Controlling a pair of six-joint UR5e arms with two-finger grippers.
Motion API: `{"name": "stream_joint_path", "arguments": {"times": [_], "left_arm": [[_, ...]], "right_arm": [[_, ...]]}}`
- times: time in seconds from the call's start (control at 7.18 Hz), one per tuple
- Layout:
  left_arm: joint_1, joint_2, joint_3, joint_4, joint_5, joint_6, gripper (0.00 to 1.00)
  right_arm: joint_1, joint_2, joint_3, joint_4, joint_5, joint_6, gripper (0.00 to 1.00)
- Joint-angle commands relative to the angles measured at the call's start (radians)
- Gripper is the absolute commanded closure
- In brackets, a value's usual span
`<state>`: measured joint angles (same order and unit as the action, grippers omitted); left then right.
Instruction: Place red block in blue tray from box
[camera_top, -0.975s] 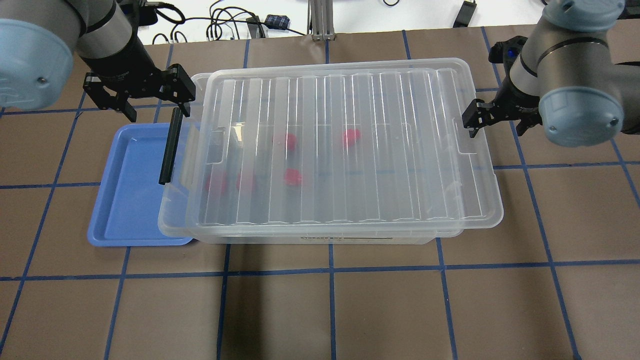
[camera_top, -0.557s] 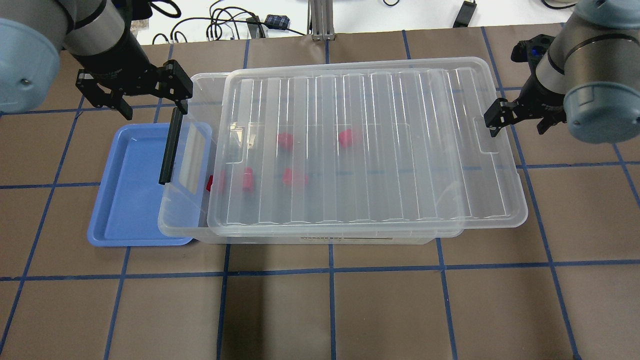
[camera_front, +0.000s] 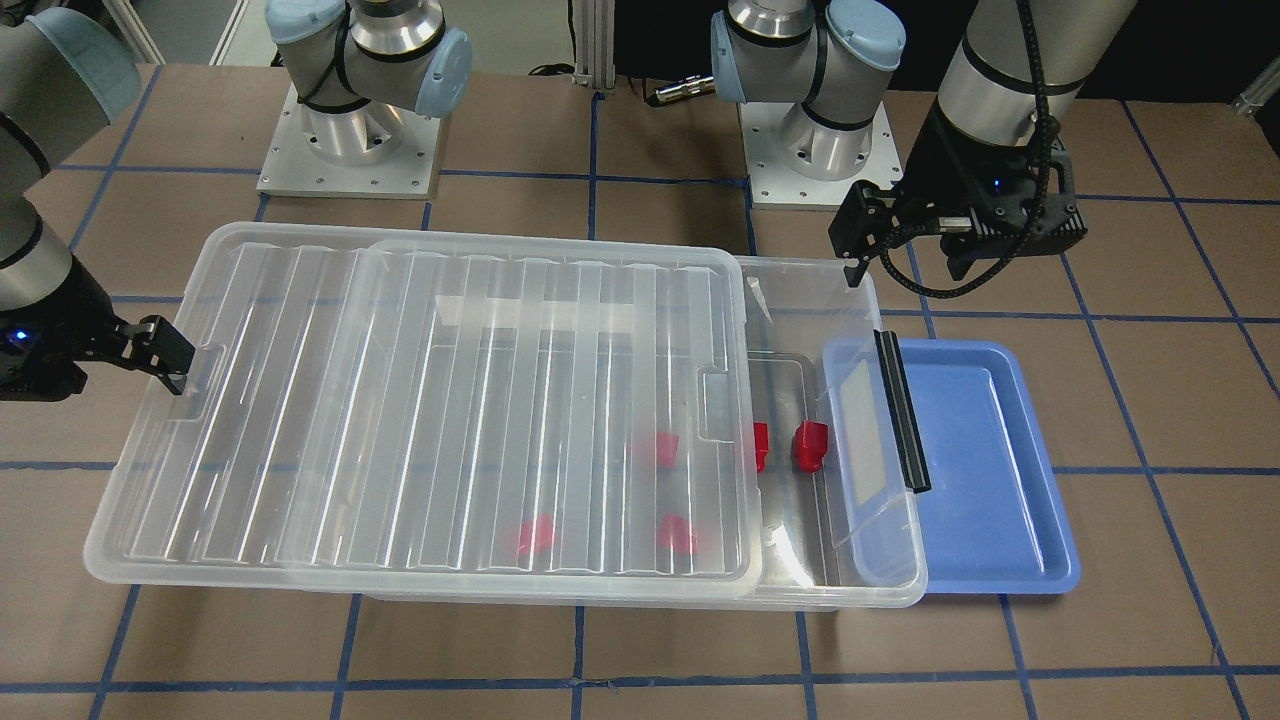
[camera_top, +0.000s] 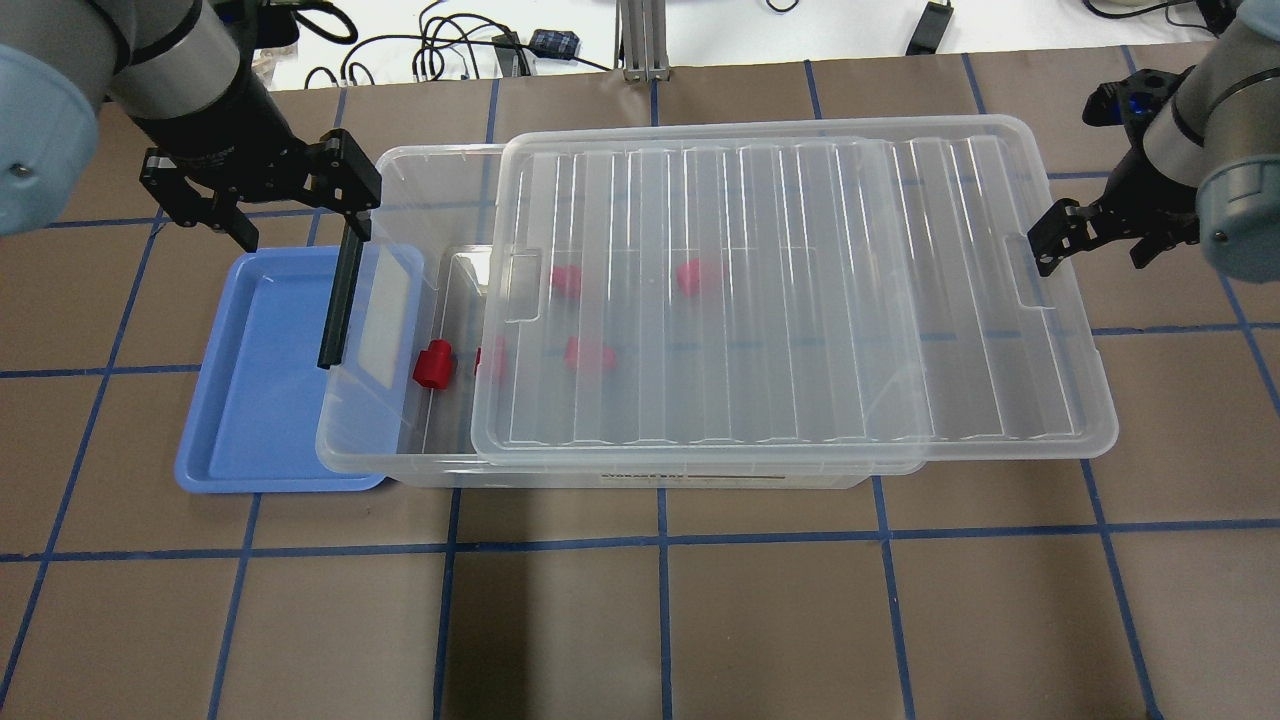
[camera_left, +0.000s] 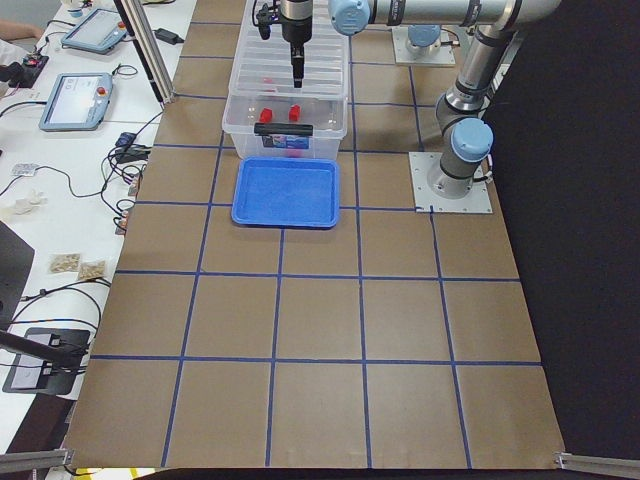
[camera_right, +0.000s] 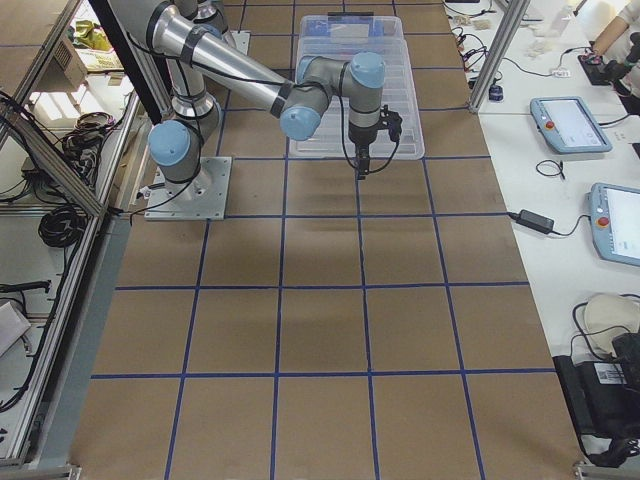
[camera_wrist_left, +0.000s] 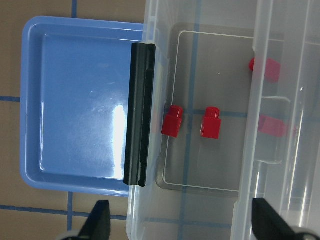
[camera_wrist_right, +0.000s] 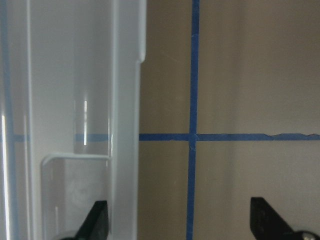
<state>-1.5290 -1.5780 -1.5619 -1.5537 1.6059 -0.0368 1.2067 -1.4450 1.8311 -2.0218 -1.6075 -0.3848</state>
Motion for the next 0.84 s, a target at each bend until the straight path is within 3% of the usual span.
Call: {"name": "stream_joint_path", "arguments": {"times": [0.0, 0.7], "left_arm": [[0.001, -0.003, 0.000, 0.000, 0.000, 0.000, 0.00], [-0.020, -0.062, -0.017, 0.069, -0.012, -0.017, 0.00]], "right_arm": [[-0.067, 0.000, -0.004, 0.000, 0.001, -0.078, 0.00], [-0.134, 0.002, -0.007, -0.002, -0.003, -0.153, 0.00]]}}
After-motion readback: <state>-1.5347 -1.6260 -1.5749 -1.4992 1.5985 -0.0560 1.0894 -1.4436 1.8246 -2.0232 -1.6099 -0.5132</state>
